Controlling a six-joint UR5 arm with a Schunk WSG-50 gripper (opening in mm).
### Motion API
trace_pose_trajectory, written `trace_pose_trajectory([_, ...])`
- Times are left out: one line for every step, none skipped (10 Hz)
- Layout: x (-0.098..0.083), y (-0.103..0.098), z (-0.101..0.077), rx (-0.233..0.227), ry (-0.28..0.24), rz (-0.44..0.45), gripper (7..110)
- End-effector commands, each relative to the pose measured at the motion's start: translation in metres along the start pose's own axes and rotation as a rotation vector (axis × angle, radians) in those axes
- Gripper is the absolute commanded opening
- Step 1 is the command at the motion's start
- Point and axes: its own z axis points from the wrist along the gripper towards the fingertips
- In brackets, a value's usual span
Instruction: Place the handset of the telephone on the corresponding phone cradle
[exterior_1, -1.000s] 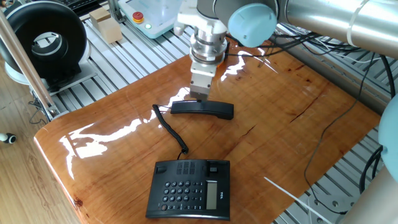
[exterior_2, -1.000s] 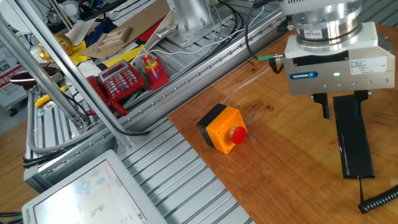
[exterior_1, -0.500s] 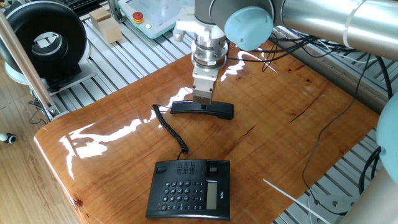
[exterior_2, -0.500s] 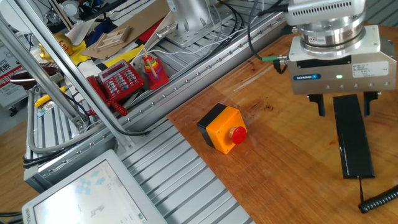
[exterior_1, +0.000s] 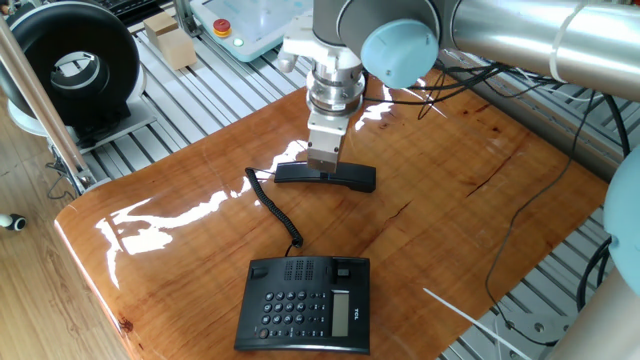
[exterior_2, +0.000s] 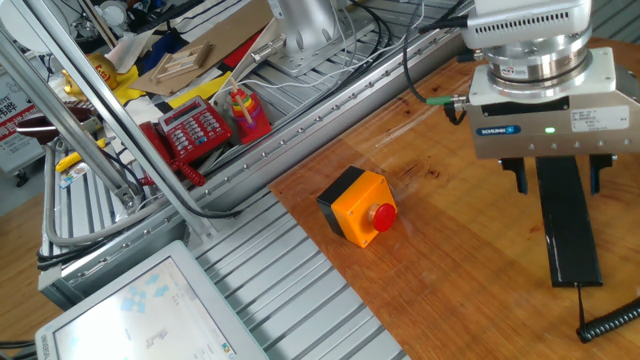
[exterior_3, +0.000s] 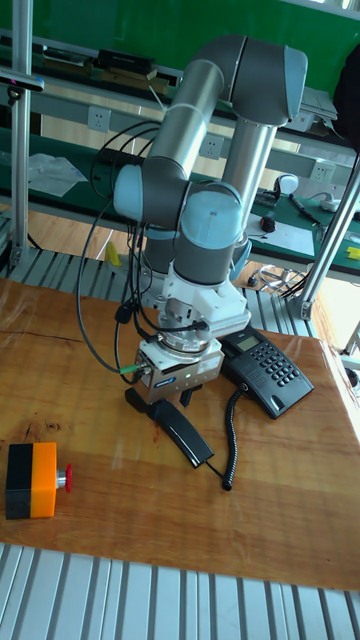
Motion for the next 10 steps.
trace_pose_trajectory([-0.005, -0.002, 0.003, 0.004, -0.02, 0.011, 66])
trace_pose_trajectory([-0.003, -0.005, 0.002, 0.018, -0.01, -0.01, 66])
trace_pose_trajectory([-0.005, -0.005, 0.002, 0.023, -0.016, -0.018, 66])
trace_pose_trajectory([-0.01, -0.004, 0.002, 0.018, -0.035, -0.026, 66])
trace_pose_trajectory([-0.019, -0.001, 0.002, 0.004, -0.073, -0.033, 66])
trace_pose_trajectory([-0.023, -0.002, 0.001, 0.008, -0.088, -0.037, 66])
trace_pose_trajectory([-0.021, -0.003, 0.004, 0.01, -0.086, -0.036, 66])
trace_pose_trajectory([-0.02, -0.003, 0.008, 0.01, -0.091, -0.033, 66])
trace_pose_trajectory([-0.018, -0.004, 0.011, 0.006, -0.096, -0.032, 66])
trace_pose_trajectory([-0.016, -0.004, 0.014, 0.004, -0.096, -0.034, 66])
